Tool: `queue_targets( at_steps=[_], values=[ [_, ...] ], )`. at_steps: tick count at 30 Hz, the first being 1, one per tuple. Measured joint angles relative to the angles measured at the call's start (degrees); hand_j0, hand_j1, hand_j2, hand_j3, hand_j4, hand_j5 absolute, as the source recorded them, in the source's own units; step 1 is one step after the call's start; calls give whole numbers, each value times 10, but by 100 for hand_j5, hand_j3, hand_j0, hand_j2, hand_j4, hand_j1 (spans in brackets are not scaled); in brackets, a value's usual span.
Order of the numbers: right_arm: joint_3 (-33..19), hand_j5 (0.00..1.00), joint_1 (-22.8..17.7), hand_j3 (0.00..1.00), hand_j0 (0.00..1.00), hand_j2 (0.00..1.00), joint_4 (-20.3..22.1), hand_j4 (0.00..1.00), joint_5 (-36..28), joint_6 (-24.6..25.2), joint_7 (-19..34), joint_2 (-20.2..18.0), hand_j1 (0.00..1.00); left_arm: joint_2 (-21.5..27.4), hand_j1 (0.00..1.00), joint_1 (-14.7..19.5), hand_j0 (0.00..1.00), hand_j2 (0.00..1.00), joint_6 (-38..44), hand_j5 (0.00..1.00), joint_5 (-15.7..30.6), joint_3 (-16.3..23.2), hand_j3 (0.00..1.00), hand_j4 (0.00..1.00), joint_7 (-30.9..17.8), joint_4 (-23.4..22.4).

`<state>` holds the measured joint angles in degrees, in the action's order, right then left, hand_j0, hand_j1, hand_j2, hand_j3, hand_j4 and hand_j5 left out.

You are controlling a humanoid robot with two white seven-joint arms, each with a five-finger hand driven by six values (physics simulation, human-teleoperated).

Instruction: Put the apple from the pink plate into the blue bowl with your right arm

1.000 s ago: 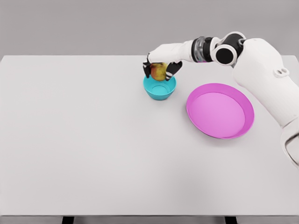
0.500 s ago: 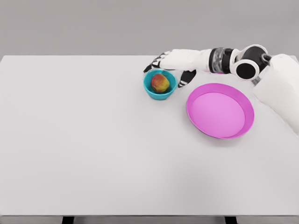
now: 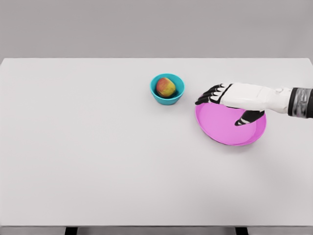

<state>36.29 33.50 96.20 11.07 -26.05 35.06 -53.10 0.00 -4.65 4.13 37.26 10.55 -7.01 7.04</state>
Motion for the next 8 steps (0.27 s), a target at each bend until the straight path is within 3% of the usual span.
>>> queue_targets(
  at_steps=[4,8],
  values=[
    [-64,100,-12,100,100,100,1,100,-3,-15,0,-22,100,0,100,4,100,100,0,100,0,0,100,100,0,2],
    [-86,100,-15,100,100,100,1,100,-3,-18,0,-25,100,0,100,11,100,100,0,100,0,-1,100,100,0,2]
  ],
)
